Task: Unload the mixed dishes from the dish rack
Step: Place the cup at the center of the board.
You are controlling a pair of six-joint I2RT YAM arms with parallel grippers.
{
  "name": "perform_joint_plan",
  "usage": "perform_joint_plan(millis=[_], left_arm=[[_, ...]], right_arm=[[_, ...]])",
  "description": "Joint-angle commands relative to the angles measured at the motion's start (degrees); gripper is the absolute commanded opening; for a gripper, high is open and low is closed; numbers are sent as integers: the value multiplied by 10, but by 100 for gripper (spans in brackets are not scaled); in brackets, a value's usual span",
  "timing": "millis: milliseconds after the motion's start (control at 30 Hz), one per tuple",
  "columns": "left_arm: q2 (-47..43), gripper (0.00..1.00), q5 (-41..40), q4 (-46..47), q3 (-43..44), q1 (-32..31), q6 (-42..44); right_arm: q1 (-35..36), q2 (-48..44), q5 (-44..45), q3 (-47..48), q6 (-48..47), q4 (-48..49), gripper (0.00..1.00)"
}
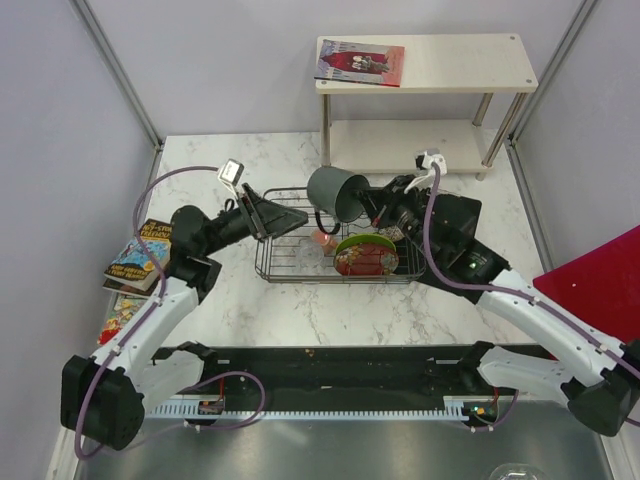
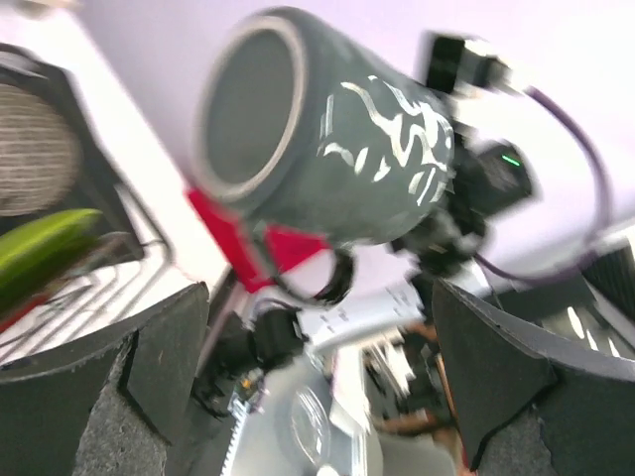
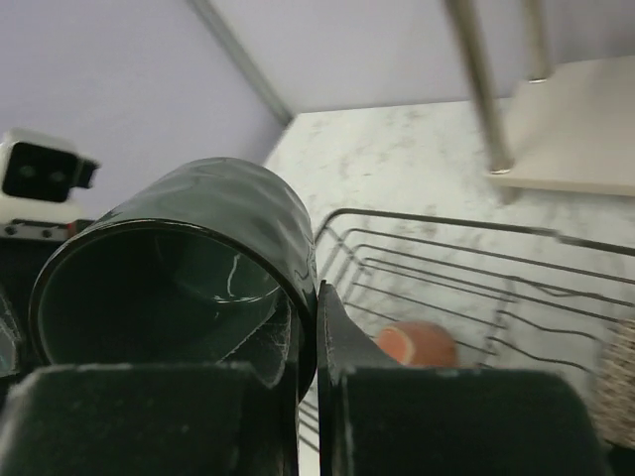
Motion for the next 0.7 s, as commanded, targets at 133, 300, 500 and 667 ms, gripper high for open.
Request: perform_joint_plan(millis=[133, 300, 500, 667], left_arm=[[-52, 100, -186, -330, 32, 11, 137], [-64, 99, -218, -413, 33, 11, 144], [-91, 99, -203, -502, 22, 11, 187], [-120, 98, -207, -539, 10, 9, 217]], right_arm=[[-107, -25, 241, 166, -35, -246, 0], [-211, 54, 243, 235, -23, -355, 0], [-319, 149, 227, 252, 7, -398, 0], [-425, 222, 144, 263, 72, -437, 0]])
